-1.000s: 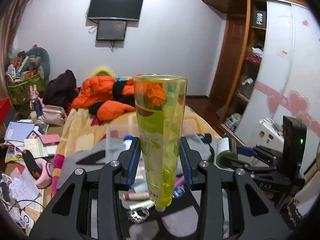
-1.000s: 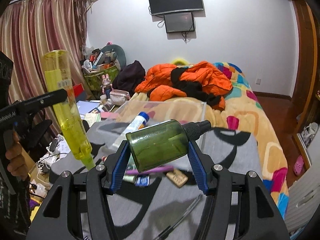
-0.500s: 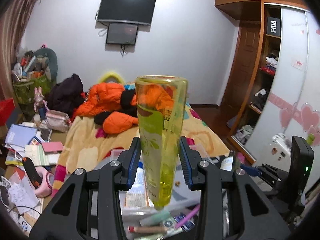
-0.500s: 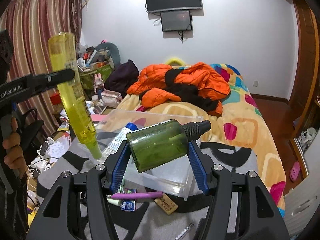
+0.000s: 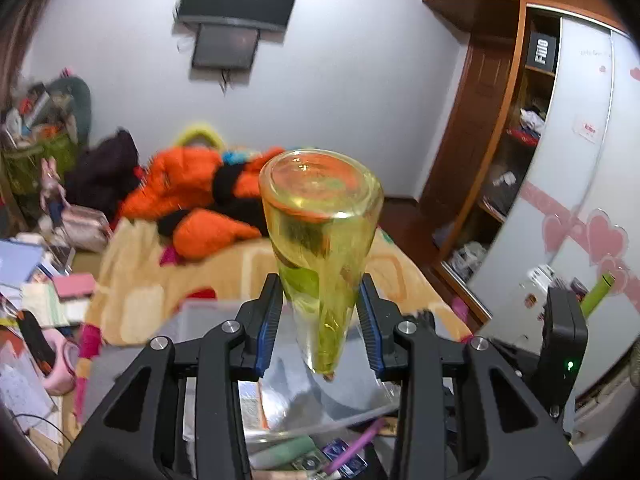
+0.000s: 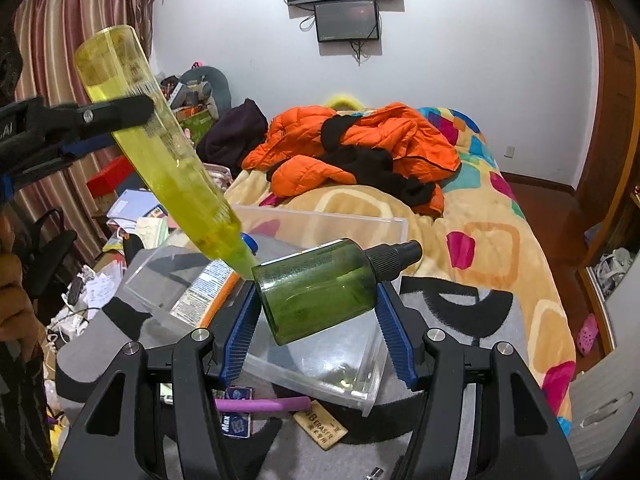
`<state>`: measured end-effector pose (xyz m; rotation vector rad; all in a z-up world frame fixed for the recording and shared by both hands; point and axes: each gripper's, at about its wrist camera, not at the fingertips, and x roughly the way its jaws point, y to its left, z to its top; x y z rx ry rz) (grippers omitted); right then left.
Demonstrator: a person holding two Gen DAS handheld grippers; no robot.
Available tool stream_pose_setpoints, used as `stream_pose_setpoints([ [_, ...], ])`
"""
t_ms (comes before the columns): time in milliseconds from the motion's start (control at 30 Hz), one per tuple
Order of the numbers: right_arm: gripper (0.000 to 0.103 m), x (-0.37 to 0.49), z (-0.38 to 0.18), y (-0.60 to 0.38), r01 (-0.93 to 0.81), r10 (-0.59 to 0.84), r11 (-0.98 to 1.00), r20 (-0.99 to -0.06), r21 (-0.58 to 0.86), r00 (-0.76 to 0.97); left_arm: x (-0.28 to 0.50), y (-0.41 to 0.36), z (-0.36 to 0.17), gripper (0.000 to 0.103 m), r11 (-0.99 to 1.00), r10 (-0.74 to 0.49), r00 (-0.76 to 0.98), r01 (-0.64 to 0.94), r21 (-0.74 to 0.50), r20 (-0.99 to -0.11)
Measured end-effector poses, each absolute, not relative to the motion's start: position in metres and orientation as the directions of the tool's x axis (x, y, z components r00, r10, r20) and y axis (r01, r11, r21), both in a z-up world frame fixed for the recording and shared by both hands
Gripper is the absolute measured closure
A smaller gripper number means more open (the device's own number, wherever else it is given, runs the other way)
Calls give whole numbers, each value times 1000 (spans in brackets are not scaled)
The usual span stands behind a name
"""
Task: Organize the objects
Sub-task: 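Carry both bottles over the clear box and lower them inside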
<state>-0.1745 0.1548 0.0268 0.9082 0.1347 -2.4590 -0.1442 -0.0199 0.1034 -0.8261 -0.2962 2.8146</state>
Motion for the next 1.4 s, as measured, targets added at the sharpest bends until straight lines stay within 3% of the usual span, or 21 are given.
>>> stream_pose_setpoints([
  [233,48,-186,17,144,512,-424,-856,-665,71,-615,-174,-22,68,66,-929,339,-717,-155,-336,-608],
  [667,48,-208,-4,107,565,-405,-825,-727,28,-555,-205,-61,31,61,-962,204,-685,-9,-272,-699],
  [767,48,-211,-9,100,576,-399,-817,-740,19,-542,-215,-66,14,65,-969,174,-650,19,-245,-740],
  [1100,48,-217,-23,85,591,-379,-807,-780,14,-499,-213,-56,12,63,-990,103,-677,-2,-138,-729],
  [1400,48,-212,-20,87,585,-370,-811,-782,9,-501,-194,-57,8,63,-992,102,-661,-9,-127,-743],
])
